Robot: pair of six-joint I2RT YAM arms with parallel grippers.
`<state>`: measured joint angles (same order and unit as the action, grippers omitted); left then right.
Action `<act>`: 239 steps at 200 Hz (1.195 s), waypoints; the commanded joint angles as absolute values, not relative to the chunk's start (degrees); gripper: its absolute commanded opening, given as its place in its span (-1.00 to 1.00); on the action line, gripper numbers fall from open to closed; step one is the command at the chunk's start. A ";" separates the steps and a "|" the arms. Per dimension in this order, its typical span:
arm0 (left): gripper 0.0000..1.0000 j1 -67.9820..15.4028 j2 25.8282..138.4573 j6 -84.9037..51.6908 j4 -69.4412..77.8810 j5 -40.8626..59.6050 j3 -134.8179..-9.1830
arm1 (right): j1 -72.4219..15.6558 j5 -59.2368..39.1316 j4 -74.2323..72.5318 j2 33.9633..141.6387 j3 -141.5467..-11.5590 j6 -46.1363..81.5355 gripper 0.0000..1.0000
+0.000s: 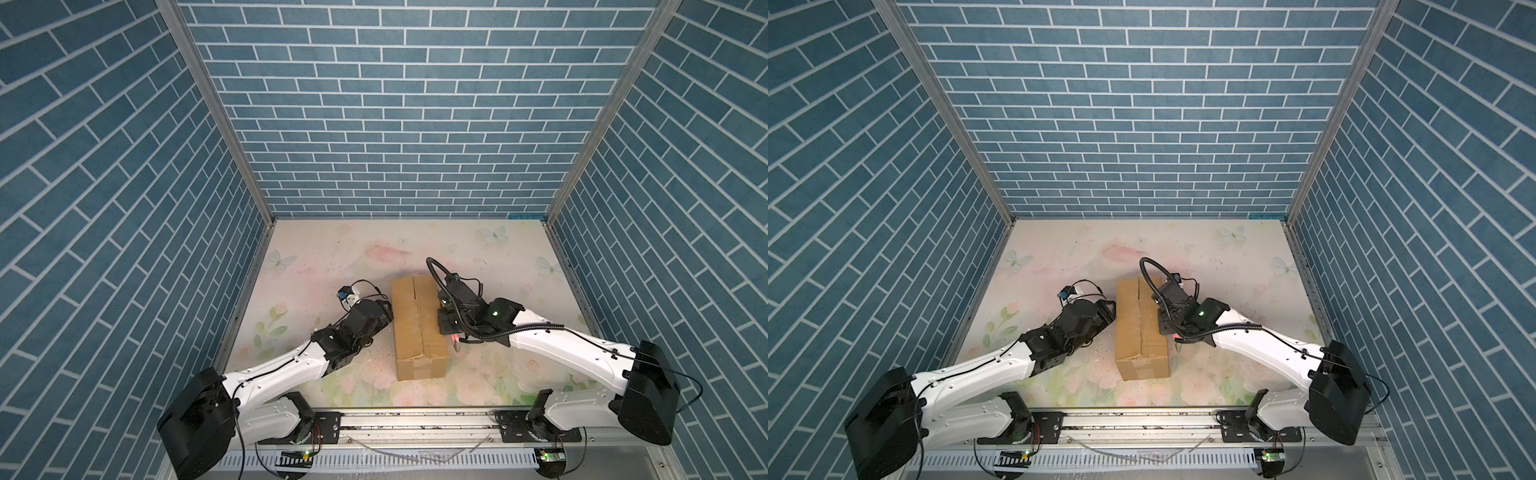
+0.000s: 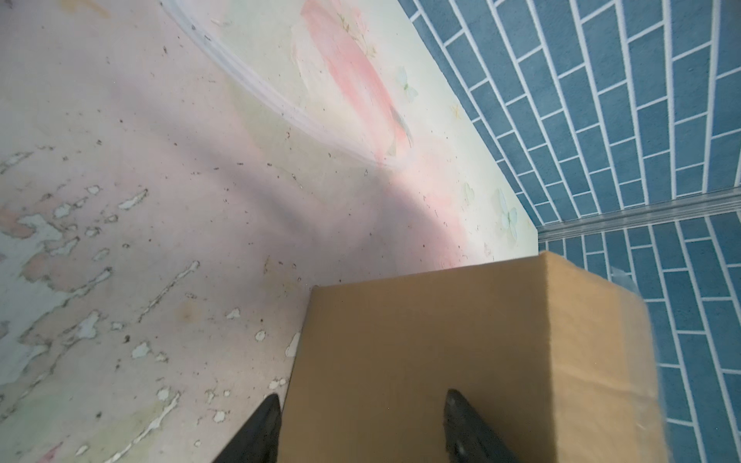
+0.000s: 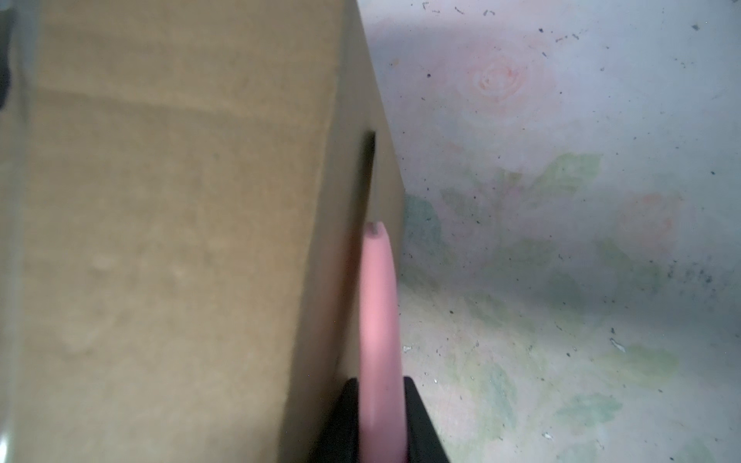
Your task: Unpack the express box
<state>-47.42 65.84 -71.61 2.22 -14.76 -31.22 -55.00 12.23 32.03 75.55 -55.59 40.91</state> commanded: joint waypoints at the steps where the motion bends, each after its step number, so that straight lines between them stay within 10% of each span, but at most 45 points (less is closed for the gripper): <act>1: 0.30 -49.57 67.29 -71.02 -0.52 -12.58 -31.03 | -56.63 11.65 28.70 73.48 -54.94 43.95 -1.00; 106: 0.48 -36.52 51.52 -52.50 -18.37 -2.86 -35.66 | -53.90 18.45 43.87 67.33 -61.25 41.43 -1.00; 239: 0.70 -31.91 71.53 -32.36 -25.30 22.34 -60.14 | -50.87 10.99 68.22 81.46 -92.77 28.67 -1.00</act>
